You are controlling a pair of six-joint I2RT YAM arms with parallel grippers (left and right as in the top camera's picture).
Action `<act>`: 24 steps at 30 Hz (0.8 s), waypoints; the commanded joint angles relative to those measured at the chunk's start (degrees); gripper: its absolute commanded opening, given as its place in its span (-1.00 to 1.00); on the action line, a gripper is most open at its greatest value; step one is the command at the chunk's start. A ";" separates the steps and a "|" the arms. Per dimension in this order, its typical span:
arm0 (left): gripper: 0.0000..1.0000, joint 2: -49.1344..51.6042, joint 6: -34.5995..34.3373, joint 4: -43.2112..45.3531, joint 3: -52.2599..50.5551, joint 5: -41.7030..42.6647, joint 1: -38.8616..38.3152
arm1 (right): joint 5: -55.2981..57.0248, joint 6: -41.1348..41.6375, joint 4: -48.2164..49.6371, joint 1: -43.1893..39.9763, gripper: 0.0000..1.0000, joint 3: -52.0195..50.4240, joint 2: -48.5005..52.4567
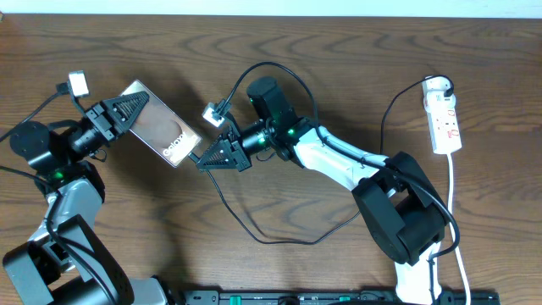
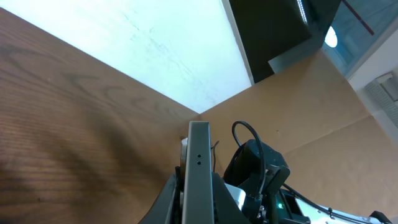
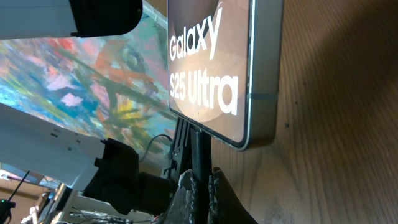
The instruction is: Plug charger to phone and switch on socket
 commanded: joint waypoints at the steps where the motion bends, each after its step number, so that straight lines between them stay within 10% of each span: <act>1: -0.85 -0.81 0.76 0.02 -1.36 6.38 -1.27 | 1.95 0.63 1.68 0.15 -0.85 1.57 -0.17; 3: -0.85 -0.81 0.76 0.02 -1.36 6.36 -1.25 | 1.86 0.68 1.66 0.17 -0.10 1.57 -0.17; 4: -0.85 -0.81 0.76 0.02 -1.36 6.34 -1.18 | 1.86 1.29 1.68 0.17 0.99 1.57 -0.17; 24: -0.85 -0.81 0.83 1.05 -1.36 6.38 8.22 | 10.75 9.68 1.22 -0.98 0.98 1.57 -0.28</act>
